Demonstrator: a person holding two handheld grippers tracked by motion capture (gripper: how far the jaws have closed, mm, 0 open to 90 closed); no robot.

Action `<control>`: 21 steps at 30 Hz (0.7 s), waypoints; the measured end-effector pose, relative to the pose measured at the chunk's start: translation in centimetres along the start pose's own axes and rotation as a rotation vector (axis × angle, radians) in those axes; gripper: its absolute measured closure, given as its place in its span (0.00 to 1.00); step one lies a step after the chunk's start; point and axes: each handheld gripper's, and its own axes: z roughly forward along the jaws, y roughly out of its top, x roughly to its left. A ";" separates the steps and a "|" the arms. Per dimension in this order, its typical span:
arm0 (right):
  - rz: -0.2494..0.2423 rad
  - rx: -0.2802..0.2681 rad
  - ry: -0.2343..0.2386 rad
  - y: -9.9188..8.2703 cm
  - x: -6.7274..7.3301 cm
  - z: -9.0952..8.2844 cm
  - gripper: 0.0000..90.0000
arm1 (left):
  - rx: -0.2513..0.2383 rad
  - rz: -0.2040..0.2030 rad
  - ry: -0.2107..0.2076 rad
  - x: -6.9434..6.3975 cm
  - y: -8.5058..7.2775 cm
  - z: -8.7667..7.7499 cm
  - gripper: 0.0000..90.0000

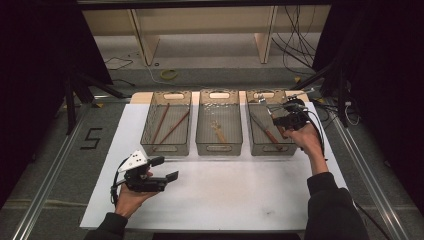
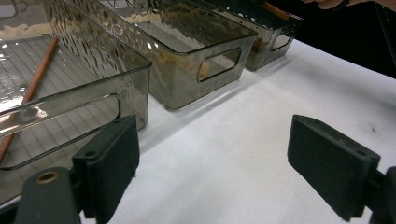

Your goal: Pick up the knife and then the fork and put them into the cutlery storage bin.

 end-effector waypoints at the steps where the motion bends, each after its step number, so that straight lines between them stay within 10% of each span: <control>1: 0.003 0.004 -0.003 0.0 -0.1 0.1 0.86 | 0.000 0.000 0.000 0.0 0.0 0.0 0.18; 11: 0.015 0.013 -0.014 0.0 -0.3 0.5 0.84 | 0.002 0.001 0.000 0.0 0.0 0.0 0.18; 21: 0.029 -0.046 0.040 0.0 0.1 -0.4 0.55 | 0.003 0.000 0.000 0.0 0.0 0.0 0.18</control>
